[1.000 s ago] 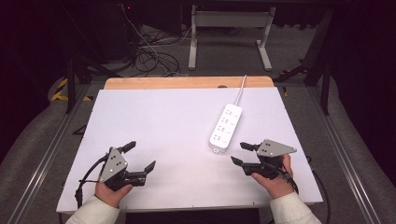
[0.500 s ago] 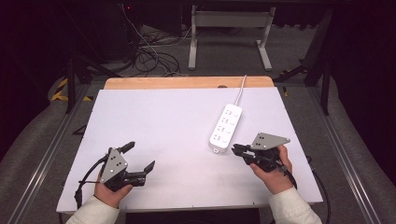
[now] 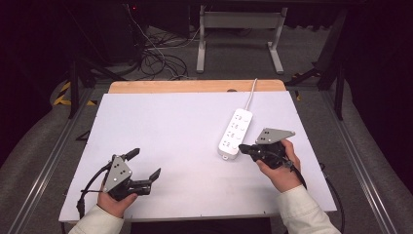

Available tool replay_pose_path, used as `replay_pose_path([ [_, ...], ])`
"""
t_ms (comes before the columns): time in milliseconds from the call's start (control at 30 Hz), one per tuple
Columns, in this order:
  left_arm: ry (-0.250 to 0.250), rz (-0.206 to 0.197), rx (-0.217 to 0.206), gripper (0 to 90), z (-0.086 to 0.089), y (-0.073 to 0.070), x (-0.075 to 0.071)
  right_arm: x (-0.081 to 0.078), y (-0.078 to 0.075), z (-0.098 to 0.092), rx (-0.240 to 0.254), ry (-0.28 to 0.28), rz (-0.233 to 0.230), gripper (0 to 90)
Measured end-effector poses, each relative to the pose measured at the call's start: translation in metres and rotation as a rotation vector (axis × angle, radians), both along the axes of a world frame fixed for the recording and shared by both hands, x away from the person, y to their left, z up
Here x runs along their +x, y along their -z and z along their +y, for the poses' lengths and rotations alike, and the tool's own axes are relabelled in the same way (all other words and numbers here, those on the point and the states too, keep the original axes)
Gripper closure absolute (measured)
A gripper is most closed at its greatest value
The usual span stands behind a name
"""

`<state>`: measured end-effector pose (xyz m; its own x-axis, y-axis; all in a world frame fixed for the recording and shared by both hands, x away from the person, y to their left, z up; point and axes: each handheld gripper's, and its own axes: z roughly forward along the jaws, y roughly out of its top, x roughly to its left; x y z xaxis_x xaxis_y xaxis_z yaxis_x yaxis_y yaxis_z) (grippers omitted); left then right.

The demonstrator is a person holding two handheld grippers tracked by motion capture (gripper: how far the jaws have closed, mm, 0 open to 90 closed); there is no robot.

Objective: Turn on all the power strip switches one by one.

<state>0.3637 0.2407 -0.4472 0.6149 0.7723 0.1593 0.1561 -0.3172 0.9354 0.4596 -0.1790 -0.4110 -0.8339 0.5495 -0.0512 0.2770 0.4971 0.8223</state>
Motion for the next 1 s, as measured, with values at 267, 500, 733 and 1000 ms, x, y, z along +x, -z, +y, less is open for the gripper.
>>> replay_pose_path([
  [267, 0.000, -0.005, 0.002, 10.2, 0.000, 0.000, 0.000, 0.016, -0.005, 0.006, -0.015, 0.013, 0.015, 90.0],
  [500, 0.000, 0.003, 0.002, 10.2, 0.000, 0.000, 0.000, 0.024, -0.003, 0.008, -0.030, 0.041, 0.040, 90.0],
  [733, -0.008, 0.004, 0.000, 10.2, 0.000, 0.001, 0.000, 0.037, 0.002, 0.017, -0.092, 0.058, 0.076, 90.0],
  [1000, -0.011, 0.006, 0.002, 10.2, 0.000, 0.001, 0.000, 0.054, 0.013, 0.023, -0.141, 0.071, 0.132, 90.0],
])
